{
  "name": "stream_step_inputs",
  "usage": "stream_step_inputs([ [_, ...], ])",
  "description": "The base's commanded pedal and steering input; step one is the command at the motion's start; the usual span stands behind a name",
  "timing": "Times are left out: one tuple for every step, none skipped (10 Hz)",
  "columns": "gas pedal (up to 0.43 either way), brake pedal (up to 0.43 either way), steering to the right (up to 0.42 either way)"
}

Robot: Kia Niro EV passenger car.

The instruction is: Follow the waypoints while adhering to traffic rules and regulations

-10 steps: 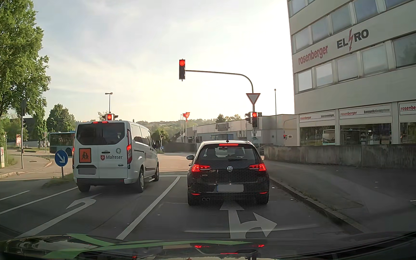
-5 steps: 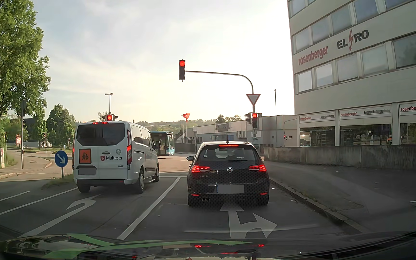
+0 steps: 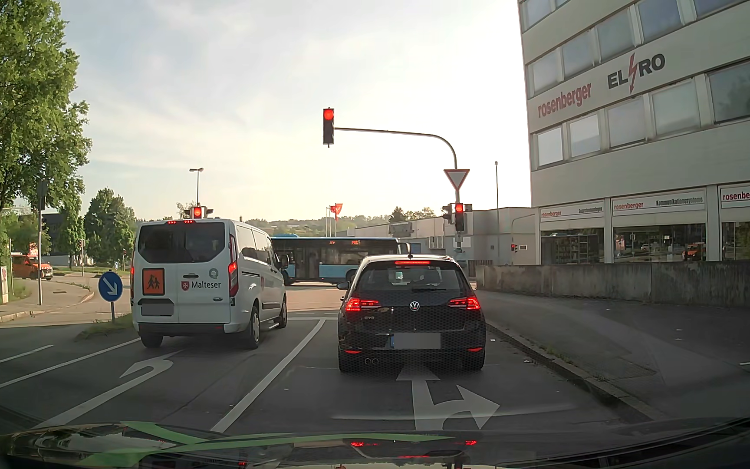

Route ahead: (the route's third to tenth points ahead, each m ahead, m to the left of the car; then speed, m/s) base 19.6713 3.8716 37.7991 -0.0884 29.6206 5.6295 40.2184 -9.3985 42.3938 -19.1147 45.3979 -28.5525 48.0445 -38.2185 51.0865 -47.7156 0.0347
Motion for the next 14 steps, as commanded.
stream_step_inputs([
  [0.000, 0.293, -0.002],
  [0.000, 0.299, 0.009],
  [0.000, 0.311, 0.017],
  [0.000, 0.317, 0.025],
  [0.000, 0.329, 0.026],
  [0.000, 0.348, 0.024],
  [0.000, 0.360, 0.020],
  [0.000, 0.390, 0.016],
  [0.000, 0.433, 0.013],
  [0.000, 0.482, 0.012],
  [0.000, 0.512, 0.011],
  [0.000, 0.555, 0.011],
  [0.000, 0.598, 0.010],
  [0.000, 0.634, 0.009],
])
